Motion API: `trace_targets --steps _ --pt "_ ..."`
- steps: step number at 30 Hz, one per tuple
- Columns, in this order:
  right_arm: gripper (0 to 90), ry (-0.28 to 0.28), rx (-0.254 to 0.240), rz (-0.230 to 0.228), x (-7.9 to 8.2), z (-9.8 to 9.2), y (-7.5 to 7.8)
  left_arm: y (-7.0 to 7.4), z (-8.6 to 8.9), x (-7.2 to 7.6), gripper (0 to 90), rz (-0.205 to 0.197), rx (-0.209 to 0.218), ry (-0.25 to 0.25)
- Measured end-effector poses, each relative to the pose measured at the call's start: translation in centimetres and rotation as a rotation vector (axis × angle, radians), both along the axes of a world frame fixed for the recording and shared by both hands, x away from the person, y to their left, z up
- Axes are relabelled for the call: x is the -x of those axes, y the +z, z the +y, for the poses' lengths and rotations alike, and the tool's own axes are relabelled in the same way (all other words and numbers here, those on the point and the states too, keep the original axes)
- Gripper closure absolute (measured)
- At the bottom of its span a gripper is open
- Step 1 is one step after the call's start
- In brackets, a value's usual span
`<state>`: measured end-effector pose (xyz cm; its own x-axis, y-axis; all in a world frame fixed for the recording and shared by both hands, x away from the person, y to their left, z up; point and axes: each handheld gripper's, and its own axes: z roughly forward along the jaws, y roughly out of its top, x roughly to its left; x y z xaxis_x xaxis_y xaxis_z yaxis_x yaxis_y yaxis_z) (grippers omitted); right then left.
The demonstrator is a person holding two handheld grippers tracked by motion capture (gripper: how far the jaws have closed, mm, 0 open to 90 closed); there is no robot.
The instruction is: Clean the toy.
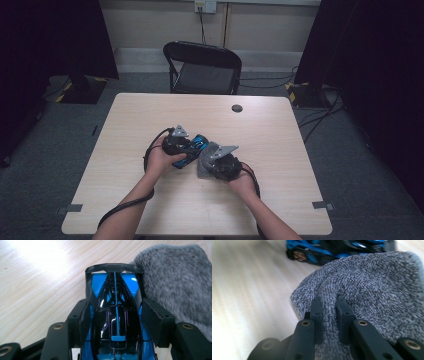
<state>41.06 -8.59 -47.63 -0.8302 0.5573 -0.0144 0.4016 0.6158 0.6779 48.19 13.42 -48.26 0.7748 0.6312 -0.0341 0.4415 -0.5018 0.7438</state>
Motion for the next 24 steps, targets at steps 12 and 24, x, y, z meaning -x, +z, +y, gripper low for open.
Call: trace_targets --steps 12,24 --pt "78.5 0.058 -0.021 0.013 1.1 1.7 0.0 -0.1 0.1 0.1 41.5 -0.004 0.01 0.004" --pt "78.5 0.103 -0.038 0.033 1.9 2.6 0.1 0.0 0.1 0.0 41.5 -0.008 -0.005 -0.005"
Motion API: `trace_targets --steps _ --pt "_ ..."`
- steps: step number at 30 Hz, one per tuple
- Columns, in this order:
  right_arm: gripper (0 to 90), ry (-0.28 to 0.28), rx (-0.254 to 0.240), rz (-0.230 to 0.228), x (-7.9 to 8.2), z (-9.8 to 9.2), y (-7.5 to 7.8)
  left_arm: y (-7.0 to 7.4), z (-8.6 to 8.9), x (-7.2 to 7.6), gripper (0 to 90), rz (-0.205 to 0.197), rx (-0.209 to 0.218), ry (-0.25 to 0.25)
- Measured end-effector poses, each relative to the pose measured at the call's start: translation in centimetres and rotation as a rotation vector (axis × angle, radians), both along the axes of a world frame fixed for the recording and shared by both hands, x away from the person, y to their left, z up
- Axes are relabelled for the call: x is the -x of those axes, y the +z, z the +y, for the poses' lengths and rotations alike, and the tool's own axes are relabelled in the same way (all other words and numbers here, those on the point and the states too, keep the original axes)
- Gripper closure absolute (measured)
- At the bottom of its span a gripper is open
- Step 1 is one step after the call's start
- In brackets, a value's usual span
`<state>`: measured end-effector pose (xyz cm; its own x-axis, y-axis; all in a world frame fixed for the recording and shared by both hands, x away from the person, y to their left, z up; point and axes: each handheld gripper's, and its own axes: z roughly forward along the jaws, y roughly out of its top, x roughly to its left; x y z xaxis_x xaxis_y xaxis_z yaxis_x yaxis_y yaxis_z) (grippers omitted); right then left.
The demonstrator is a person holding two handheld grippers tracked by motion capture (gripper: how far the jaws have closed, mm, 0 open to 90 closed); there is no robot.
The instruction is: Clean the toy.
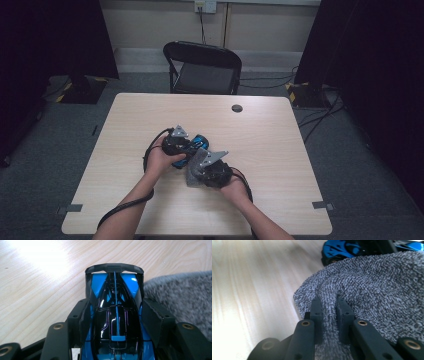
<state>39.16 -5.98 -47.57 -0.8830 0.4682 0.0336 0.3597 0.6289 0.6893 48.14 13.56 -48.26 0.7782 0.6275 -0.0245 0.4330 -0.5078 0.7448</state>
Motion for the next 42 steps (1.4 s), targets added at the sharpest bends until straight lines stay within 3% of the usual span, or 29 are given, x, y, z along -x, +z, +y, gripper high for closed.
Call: trace_targets --steps 13,20,35,42 --pt "78.5 0.101 -0.015 0.036 1.7 2.3 0.1 -0.1 0.0 0.1 41.5 0.002 0.011 0.004" --pt "78.4 0.129 -0.023 0.043 2.3 3.1 0.2 -0.1 0.0 0.1 41.6 0.003 0.013 0.004" --pt "78.4 0.251 -0.031 0.017 4.8 4.4 1.0 0.0 0.0 0.2 41.6 -0.004 0.002 0.004" --pt "78.4 0.274 -0.037 -0.004 5.4 4.0 1.8 0.0 0.1 0.2 41.6 0.002 0.003 0.004"
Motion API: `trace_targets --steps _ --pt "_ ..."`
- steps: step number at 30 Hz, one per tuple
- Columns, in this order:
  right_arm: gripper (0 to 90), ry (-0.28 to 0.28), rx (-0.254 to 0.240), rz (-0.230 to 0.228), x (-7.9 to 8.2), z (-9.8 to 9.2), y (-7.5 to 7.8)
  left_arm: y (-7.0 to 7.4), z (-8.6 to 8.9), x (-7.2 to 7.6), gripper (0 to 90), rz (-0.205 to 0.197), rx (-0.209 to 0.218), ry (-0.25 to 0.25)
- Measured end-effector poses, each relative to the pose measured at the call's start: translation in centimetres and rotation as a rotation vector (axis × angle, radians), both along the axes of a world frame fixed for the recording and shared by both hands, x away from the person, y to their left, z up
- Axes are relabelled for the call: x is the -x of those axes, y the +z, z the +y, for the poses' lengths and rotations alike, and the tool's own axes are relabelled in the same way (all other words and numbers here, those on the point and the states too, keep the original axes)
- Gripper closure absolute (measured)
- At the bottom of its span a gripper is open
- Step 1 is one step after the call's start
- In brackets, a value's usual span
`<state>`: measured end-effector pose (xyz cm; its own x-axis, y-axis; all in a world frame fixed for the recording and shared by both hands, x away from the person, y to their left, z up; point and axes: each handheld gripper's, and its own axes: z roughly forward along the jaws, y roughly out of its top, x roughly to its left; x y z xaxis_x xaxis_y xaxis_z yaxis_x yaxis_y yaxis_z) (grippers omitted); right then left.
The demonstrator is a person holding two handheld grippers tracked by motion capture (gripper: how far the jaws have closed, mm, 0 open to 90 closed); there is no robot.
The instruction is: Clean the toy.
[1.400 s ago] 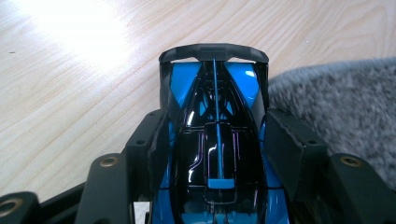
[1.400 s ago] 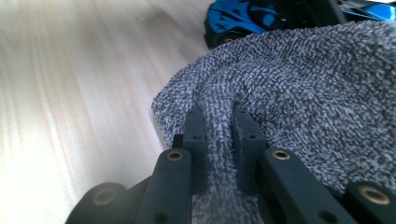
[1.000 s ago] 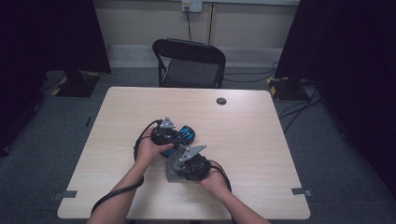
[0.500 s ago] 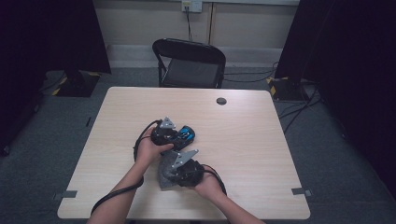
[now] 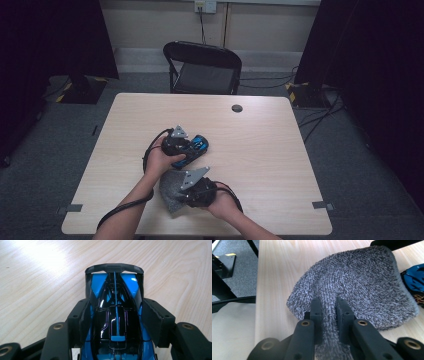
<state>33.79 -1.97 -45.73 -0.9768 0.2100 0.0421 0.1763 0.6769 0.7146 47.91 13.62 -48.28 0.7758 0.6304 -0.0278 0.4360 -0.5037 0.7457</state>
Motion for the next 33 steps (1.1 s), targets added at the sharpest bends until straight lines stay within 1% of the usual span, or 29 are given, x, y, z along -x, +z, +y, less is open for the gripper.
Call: trace_targets --steps 1,2,3,4,7,8,10,11,12,13,16,18,20,21,24,27,29,31,33 --pt "78.4 -0.006 -0.008 -0.003 0.1 -0.4 0.4 0.0 0.0 0.0 41.6 -0.001 -0.001 0.002" --pt "78.4 -0.006 -0.008 -0.003 0.1 -0.4 0.4 0.0 0.0 0.0 41.6 0.0 -0.001 0.002" --pt "78.4 -0.012 -0.022 -0.005 0.1 -0.9 0.9 0.0 0.0 0.0 41.6 0.0 -0.004 0.003" --pt "78.4 -0.012 -0.022 -0.005 0.1 -0.9 0.9 0.0 0.0 0.0 41.5 0.0 -0.004 0.003" --pt "78.4 -0.023 -0.022 -0.009 0.1 -1.8 1.3 0.0 0.0 0.1 41.6 0.0 -0.004 0.003" --pt "78.4 -0.035 -0.022 -0.014 -0.1 -2.5 1.6 0.0 0.0 0.0 41.6 0.0 -0.006 0.002" --pt "78.3 -0.055 -0.028 -0.016 -0.3 -3.2 1.9 0.0 0.0 0.1 41.5 0.001 -0.002 0.004" --pt "78.3 -0.055 -0.028 -0.016 -0.3 -3.2 1.9 0.0 0.0 0.1 41.5 0.001 -0.003 0.005" --pt "78.4 -0.074 -0.037 -0.02 -0.6 -4.0 2.3 0.0 0.0 0.1 41.5 0.001 -0.003 0.005" --pt "78.4 -0.074 -0.037 -0.02 -0.6 -4.0 2.3 0.0 0.0 0.1 41.5 0.0 -0.003 0.005" --pt "78.4 -0.11 -0.043 -0.032 -1.0 -5.5 3.0 0.0 0.0 0.0 41.5 0.002 -0.004 0.002" --pt "78.4 -0.117 -0.043 -0.034 -1.1 -5.7 3.1 0.0 0.0 0.0 41.5 0.002 -0.004 0.002" --pt "78.4 -0.138 -0.038 -0.039 -1.4 -6.7 3.4 0.0 0.0 0.0 41.5 0.0 -0.003 0.003" --pt "78.4 -0.138 -0.038 -0.039 -1.4 -6.7 3.4 0.0 0.0 0.0 41.5 0.0 -0.003 0.003" --pt "78.4 -0.166 -0.039 -0.043 -1.8 -7.7 3.7 0.0 0.0 0.1 41.5 0.002 0.0 0.004" --pt "78.4 -0.179 -0.038 -0.045 -2.0 -8.3 3.8 0.0 0.0 0.1 41.5 0.001 -0.002 0.004" --pt "78.4 -0.208 -0.048 -0.049 -2.4 -9.1 4.2 0.0 0.0 0.1 41.5 -0.003 0.003 0.006" --pt "78.4 -0.215 -0.048 -0.053 -2.5 -9.3 4.3 0.0 0.1 0.1 41.5 -0.003 0.003 0.004" --pt "78.5 -0.233 -0.044 -0.06 -2.8 -9.8 4.5 -0.1 0.0 0.1 41.5 -0.005 0.007 0.009"
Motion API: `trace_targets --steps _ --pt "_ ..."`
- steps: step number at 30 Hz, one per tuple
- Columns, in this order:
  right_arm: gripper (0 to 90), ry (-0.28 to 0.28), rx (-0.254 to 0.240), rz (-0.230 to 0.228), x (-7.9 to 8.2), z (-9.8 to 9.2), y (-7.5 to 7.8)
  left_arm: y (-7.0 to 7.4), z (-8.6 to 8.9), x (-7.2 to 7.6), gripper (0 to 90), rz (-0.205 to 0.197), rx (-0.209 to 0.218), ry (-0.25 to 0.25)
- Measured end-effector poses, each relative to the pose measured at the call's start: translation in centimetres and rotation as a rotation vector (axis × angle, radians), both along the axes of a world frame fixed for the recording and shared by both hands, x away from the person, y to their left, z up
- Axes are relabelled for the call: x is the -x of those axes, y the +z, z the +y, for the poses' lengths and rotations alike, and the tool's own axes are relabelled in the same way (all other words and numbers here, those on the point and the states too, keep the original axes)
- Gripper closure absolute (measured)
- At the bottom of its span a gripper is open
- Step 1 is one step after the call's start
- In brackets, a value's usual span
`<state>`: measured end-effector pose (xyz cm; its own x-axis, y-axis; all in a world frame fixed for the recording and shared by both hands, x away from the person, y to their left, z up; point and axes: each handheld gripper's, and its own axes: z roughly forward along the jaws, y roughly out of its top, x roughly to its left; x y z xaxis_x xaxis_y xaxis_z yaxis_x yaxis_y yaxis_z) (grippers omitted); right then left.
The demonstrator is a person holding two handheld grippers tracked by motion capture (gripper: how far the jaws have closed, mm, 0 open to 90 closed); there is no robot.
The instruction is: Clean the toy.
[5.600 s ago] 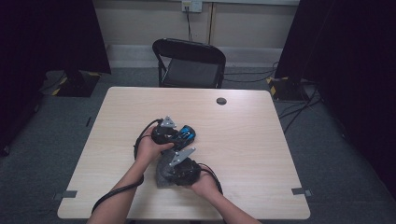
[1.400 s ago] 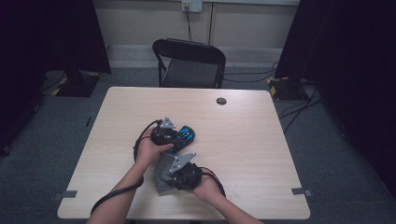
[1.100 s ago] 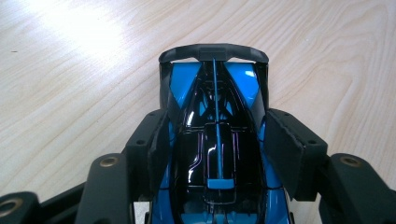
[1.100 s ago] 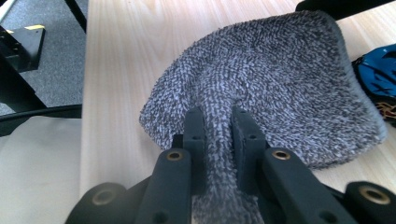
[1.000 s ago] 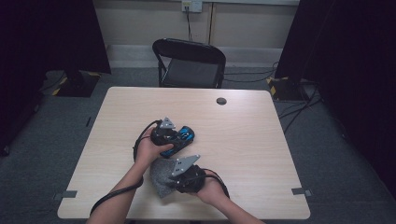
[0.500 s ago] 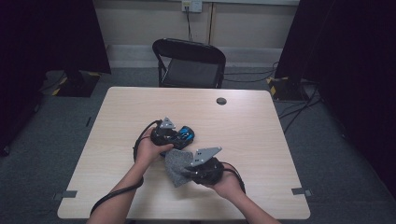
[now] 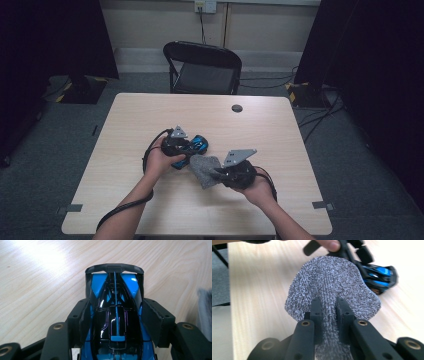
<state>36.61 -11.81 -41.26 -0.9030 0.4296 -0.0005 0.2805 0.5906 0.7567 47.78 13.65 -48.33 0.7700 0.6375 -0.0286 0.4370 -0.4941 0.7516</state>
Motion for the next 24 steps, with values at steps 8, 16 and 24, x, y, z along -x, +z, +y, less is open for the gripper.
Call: trace_targets --steps 8,16,24 --pt "78.5 -0.132 0.021 -0.05 -2.4 -2.7 0.9 0.0 0.1 0.0 41.5 -0.003 0.003 0.001" --pt "78.5 -0.253 0.087 -0.06 -4.6 -3.5 -1.2 0.0 0.2 0.0 41.5 -0.004 -0.006 -0.007" --pt "78.4 -0.335 0.142 -0.041 -5.8 -2.8 -4.5 0.0 0.1 0.0 41.5 -0.006 -0.006 -0.008"
